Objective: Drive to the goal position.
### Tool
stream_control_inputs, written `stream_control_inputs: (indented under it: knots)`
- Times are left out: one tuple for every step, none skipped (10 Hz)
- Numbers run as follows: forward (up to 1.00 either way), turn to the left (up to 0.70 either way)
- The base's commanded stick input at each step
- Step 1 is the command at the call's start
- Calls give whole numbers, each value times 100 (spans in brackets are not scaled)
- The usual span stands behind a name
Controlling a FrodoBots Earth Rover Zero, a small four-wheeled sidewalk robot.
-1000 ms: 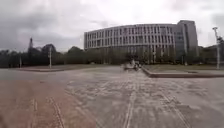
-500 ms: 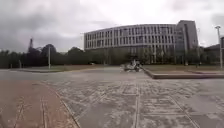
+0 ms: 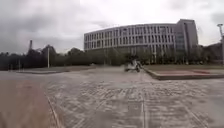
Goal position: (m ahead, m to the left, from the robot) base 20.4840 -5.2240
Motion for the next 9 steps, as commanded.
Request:
stream_control_inputs:
  knots:
    - [70, 0]
    - [70, 0]
    - [70, 0]
    - [70, 0]
    - [70, 0]
    - [70, 0]
    - [70, 0]
    - [70, 0]
    - [70, 0]
